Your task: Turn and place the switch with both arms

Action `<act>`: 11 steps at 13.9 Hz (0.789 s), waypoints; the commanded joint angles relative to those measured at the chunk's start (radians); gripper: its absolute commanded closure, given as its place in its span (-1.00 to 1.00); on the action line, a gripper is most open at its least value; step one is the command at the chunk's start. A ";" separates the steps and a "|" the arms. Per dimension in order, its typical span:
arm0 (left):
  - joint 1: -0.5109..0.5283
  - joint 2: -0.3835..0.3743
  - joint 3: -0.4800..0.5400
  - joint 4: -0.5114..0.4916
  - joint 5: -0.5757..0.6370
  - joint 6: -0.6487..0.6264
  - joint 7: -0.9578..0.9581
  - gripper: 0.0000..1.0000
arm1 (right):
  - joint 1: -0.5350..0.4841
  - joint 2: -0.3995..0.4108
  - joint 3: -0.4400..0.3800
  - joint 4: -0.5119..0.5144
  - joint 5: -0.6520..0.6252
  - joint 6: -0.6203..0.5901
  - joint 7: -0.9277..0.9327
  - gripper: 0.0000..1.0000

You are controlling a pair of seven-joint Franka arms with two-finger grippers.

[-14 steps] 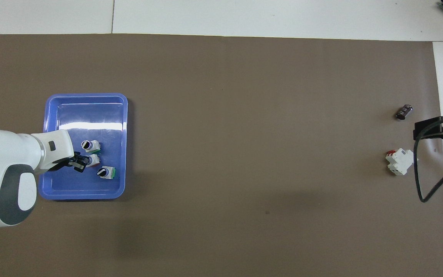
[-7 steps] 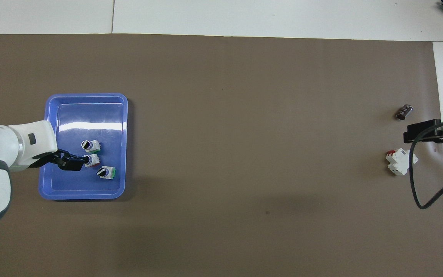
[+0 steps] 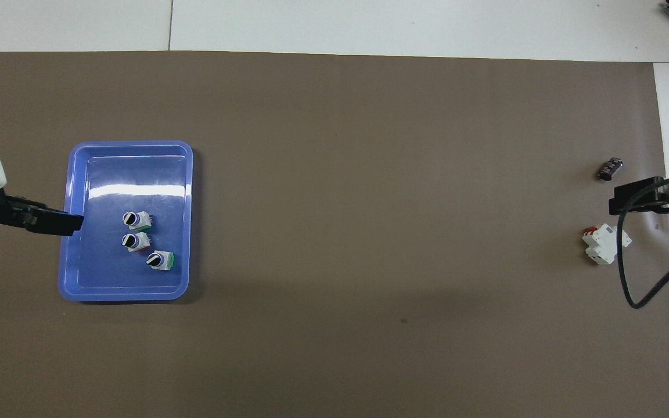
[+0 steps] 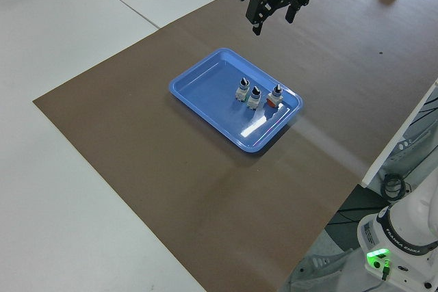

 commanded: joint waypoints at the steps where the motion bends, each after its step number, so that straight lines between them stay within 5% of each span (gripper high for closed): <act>1: -0.051 0.149 0.017 0.280 0.056 -0.188 -0.032 -1.00 | -0.005 -0.001 0.003 0.002 0.000 -0.019 0.010 -1.00; 4: -0.055 0.173 0.023 0.360 0.048 -0.249 -0.179 -1.00 | -0.005 -0.002 0.003 0.002 0.001 -0.017 0.007 -1.00; 11: -0.057 0.102 0.037 0.261 0.053 -0.275 -0.188 -1.00 | -0.004 -0.008 0.003 0.005 0.010 -0.013 0.004 -1.00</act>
